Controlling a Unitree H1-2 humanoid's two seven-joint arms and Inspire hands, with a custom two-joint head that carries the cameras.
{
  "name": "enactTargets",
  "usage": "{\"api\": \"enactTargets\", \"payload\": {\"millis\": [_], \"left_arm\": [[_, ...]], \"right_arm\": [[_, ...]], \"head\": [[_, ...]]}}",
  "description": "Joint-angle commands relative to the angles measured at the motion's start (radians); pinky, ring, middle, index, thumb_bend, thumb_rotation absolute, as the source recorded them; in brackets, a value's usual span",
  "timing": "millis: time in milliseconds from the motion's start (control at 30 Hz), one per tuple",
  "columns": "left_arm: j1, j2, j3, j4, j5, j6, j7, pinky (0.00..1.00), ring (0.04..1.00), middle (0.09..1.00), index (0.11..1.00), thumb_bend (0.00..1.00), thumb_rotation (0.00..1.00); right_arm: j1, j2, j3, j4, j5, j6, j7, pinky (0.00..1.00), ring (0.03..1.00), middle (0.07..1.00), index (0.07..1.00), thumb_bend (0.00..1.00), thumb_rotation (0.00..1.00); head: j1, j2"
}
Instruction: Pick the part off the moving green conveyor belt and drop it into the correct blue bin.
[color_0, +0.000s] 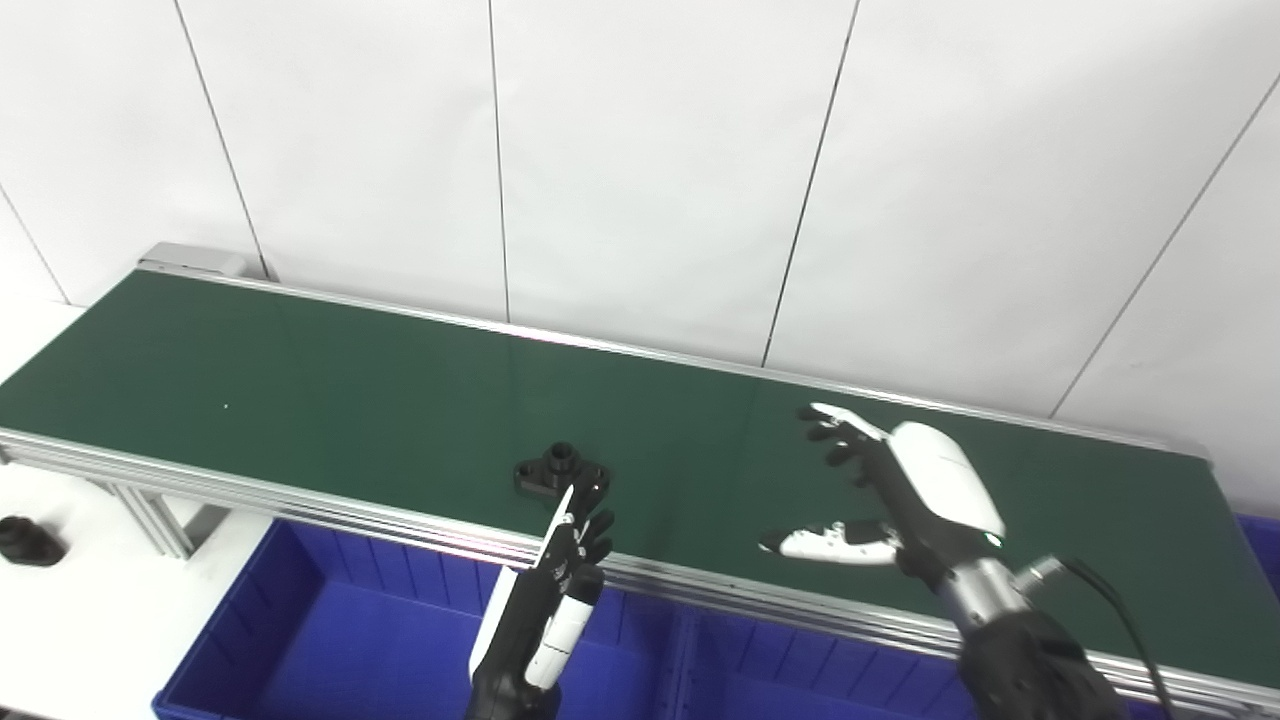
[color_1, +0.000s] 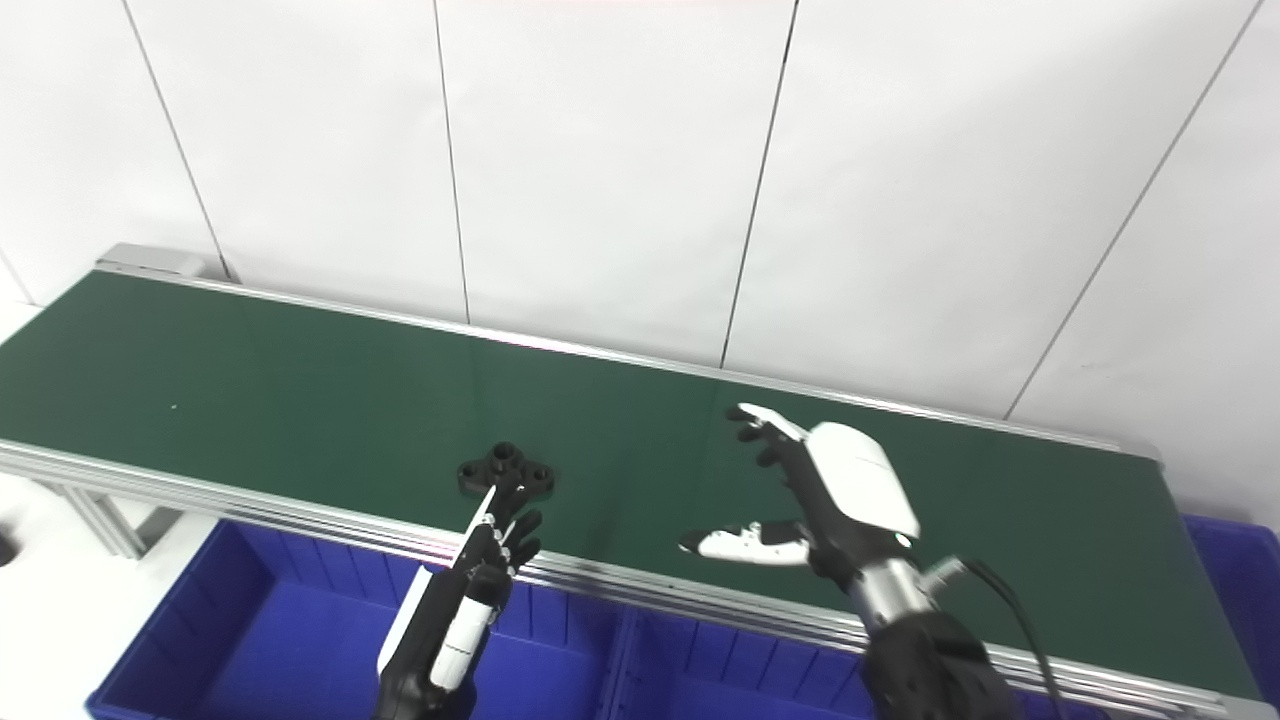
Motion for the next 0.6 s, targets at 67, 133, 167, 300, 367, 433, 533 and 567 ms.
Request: {"api": "enactTargets", "payload": {"millis": [67, 133, 167, 300, 367, 433, 533, 567], "left_arm": [[0.021, -0.01, -0.018, -0.066, 0.019, -0.024, 0.0, 0.94, 0.958, 0.999, 1.0, 0.72, 0.92], [0.033, -0.012, -0.023, -0.08, 0.027, -0.016, 0.002, 0.94, 0.966, 1.0, 1.0, 0.72, 0.92], [0.038, -0.013, -0.026, -0.085, 0.032, -0.013, 0.002, 0.94, 0.966, 1.0, 1.0, 0.72, 0.92], [0.056, -0.018, -0.03, -0.091, 0.043, -0.013, 0.007, 0.94, 0.96, 1.0, 1.0, 0.73, 0.91], [0.065, -0.021, -0.033, -0.095, 0.047, -0.016, 0.01, 0.94, 0.955, 0.995, 1.0, 0.72, 0.91], [0.075, -0.025, -0.038, -0.108, 0.052, -0.014, 0.011, 0.93, 0.95, 0.989, 1.0, 0.72, 0.92], [0.094, -0.039, -0.049, -0.148, 0.025, 0.005, 0.007, 0.95, 0.96, 0.992, 1.0, 0.73, 0.9], [0.101, -0.044, -0.053, -0.165, 0.018, 0.015, 0.006, 0.95, 0.963, 0.993, 1.0, 0.73, 0.89]], "right_arm": [[-0.092, 0.012, 0.034, 0.091, -0.015, -0.04, -0.041, 0.6, 0.731, 0.809, 0.863, 0.84, 0.48], [-0.117, 0.018, 0.049, 0.132, -0.013, -0.049, -0.049, 0.6, 0.738, 0.815, 0.868, 0.84, 0.48], [-0.13, 0.02, 0.058, 0.151, -0.014, -0.052, -0.053, 0.6, 0.738, 0.815, 0.868, 0.84, 0.48], [-0.186, 0.037, 0.1, 0.219, -0.024, -0.047, -0.053, 0.58, 0.722, 0.812, 0.866, 0.86, 0.52], [-0.209, 0.045, 0.116, 0.245, -0.027, -0.041, -0.058, 0.58, 0.718, 0.808, 0.86, 0.87, 0.53], [-0.228, 0.053, 0.127, 0.269, -0.026, -0.04, -0.064, 0.59, 0.712, 0.8, 0.854, 0.87, 0.52], [-0.252, 0.061, 0.146, 0.306, -0.024, -0.052, -0.075, 0.59, 0.707, 0.796, 0.852, 0.86, 0.51], [-0.26, 0.064, 0.154, 0.322, -0.027, -0.056, -0.083, 0.58, 0.708, 0.797, 0.853, 0.86, 0.51]], "head": [[0.004, 0.005], [0.009, 0.008], [0.015, 0.012], [0.024, 0.017], [0.026, 0.019], [0.028, 0.022], [0.038, 0.026], [0.039, 0.026]]}}
